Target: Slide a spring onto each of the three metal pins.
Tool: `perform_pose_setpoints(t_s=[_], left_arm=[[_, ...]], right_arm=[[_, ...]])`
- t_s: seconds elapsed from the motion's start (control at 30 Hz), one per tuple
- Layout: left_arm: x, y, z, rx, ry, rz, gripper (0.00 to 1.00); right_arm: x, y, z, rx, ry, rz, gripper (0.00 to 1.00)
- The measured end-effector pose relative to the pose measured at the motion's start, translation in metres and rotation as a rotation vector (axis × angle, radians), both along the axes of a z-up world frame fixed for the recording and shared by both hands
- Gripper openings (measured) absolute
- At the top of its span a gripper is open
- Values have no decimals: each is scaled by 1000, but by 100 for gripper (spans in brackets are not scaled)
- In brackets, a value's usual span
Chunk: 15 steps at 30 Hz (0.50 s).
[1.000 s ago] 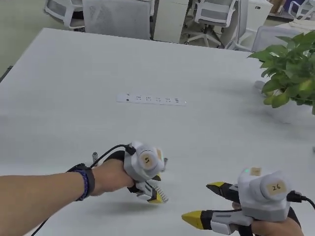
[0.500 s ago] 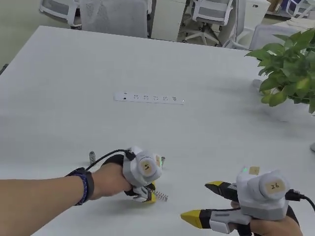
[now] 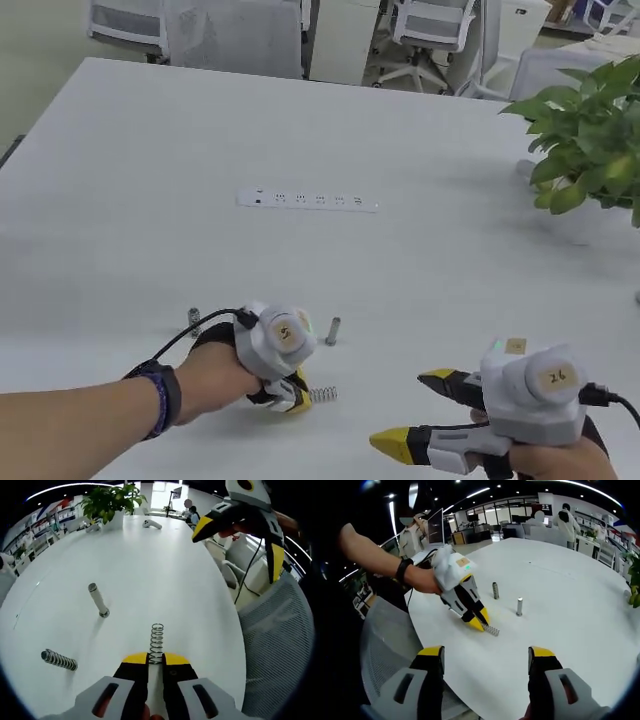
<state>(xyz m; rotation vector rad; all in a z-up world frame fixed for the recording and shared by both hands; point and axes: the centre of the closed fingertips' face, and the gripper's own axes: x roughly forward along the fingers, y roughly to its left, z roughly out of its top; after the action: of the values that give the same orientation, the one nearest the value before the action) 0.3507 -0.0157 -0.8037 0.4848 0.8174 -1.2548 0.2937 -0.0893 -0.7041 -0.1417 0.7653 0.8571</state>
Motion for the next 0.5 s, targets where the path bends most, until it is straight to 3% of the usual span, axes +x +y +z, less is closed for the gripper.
perform_pose_setpoints(t_s=[0.5], left_arm=[[-11, 46, 10, 11, -26, 67, 2]], right_arm=[[1, 12, 0, 1, 0, 41, 66]])
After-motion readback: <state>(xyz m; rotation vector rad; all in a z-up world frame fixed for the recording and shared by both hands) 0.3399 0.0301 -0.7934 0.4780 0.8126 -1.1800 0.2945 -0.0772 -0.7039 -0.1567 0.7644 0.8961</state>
